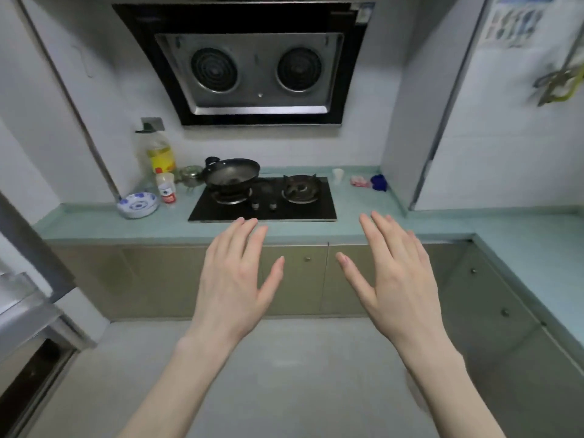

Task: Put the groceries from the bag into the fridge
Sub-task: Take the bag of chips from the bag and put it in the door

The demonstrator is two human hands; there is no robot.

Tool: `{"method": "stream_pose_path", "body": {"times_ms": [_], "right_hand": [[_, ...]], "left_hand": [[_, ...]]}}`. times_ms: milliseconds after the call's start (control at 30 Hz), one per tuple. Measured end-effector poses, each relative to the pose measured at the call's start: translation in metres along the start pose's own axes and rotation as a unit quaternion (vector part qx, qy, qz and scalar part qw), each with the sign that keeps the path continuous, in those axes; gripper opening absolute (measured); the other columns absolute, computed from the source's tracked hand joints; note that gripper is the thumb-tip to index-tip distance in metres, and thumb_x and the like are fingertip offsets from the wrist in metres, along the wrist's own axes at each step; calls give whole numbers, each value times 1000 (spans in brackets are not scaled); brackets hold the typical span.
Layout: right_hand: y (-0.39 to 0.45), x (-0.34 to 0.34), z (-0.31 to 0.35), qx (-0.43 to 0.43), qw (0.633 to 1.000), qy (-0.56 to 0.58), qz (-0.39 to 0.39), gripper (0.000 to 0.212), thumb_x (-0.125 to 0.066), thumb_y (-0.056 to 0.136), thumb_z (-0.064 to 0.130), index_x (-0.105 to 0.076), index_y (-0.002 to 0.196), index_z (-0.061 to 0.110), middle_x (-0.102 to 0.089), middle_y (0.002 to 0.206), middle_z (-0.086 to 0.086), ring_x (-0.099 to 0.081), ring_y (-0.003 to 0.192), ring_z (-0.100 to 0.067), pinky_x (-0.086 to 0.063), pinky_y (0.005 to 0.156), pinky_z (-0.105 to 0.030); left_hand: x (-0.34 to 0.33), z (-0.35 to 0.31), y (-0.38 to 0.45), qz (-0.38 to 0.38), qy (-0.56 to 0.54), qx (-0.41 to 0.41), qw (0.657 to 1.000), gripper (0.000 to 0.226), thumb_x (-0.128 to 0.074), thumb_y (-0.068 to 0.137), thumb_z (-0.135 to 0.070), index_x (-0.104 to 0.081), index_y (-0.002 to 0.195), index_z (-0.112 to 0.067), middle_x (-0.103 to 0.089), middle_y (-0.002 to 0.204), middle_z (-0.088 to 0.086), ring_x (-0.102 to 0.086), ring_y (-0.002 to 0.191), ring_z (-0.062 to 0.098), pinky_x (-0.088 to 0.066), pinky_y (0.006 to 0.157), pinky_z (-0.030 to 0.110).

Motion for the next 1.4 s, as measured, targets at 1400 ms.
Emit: {"method": "stream_pose_path", "body": {"times_ms": [1400], "right_hand": [[-80, -18, -399, -327, 940, -97, -26, 57, -56, 104, 44, -49, 150, 10, -54, 153, -4, -46, 146, -23, -38, 118, -45]], "left_hand": [[-333, -372, 135, 176, -234, -245, 924, 53, -52, 103, -40, -51, 146, -10, -50, 152, 6, -39, 148, 22, -34, 120, 43]]}}
Point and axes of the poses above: each hand's wrist, its own y-axis towards the middle knuckle, its own x-axis out of the back of the hand, z = x × y, the point moved 2 cm from there along y, towards the middle knuckle
